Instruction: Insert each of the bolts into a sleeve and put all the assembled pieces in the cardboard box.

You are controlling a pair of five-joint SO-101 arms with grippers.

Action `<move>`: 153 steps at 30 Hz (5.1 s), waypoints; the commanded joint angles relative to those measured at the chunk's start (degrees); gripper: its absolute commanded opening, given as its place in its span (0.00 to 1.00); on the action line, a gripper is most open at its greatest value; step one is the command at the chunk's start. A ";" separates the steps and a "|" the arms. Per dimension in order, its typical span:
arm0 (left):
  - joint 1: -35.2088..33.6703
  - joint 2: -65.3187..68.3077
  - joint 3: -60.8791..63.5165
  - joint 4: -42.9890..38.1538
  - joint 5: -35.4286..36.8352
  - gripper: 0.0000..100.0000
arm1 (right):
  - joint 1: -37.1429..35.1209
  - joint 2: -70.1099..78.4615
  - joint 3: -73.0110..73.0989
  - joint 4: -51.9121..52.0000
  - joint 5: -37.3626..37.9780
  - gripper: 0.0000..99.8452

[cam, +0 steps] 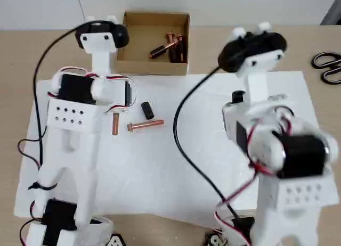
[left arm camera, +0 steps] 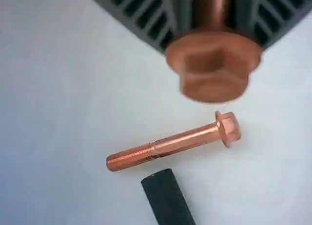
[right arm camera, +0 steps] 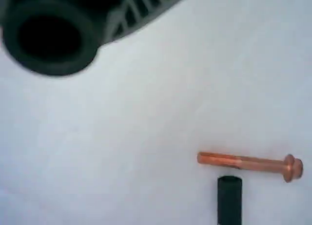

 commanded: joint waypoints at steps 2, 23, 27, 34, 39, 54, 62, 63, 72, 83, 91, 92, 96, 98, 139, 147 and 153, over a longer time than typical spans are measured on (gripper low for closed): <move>-0.44 -0.53 -6.11 2.11 0.26 0.01 | -0.40 -7.34 1.32 0.31 -0.62 0.00; 0.09 -6.51 -20.53 2.20 1.49 0.01 | -0.13 -51.65 53.89 -19.82 -4.57 0.00; 0.09 -12.92 -20.44 2.20 2.20 0.01 | -0.31 -56.66 62.51 -28.70 -4.66 0.00; 0.09 -18.29 -10.86 1.93 2.37 0.01 | -0.40 -57.63 72.35 -39.34 -4.75 0.00; 0.88 -19.16 -10.07 0.79 2.37 0.01 | -4.62 -57.98 76.66 -46.64 -4.84 0.00; 9.76 -18.90 -3.21 -13.10 9.23 0.01 | -19.12 -58.15 83.16 -54.29 -13.10 0.00; 16.44 -27.43 3.91 -17.14 10.55 0.01 | -20.44 -58.15 83.78 -53.76 -13.19 0.00; 16.44 -29.01 4.79 -17.85 9.76 0.01 | -20.88 -58.15 84.40 -53.76 -13.19 0.00; 16.79 -37.10 30.11 -36.13 8.88 0.01 | -24.13 -58.15 86.33 -53.93 -13.19 0.00; 17.67 -44.84 59.74 -69.36 -0.44 0.01 | -25.10 -58.15 86.42 -53.76 -13.27 0.00; 20.48 -45.80 60.26 -69.45 -0.44 0.01 | -26.33 -58.15 86.42 -53.76 -13.27 0.00; 20.57 -45.80 60.35 -69.36 -0.44 0.01 | -26.51 -58.15 86.42 -53.76 -13.27 0.00; 21.80 -45.80 59.21 -63.56 -0.53 0.01 | -26.59 -58.15 86.51 -53.76 -13.27 0.00; 22.15 -45.80 57.98 -61.63 -0.53 0.01 | -26.59 -58.15 86.51 -53.76 -13.27 0.00; 26.02 -47.38 62.46 -66.11 7.65 0.01 | -26.59 -58.15 87.74 -54.20 -13.27 0.00; 26.11 -47.56 65.10 -66.02 7.30 0.01 | -26.51 -58.15 87.74 -54.20 -13.27 0.00; 26.11 -47.56 65.36 -64.53 4.75 0.01 | -26.42 -58.15 87.82 -54.20 -13.27 0.00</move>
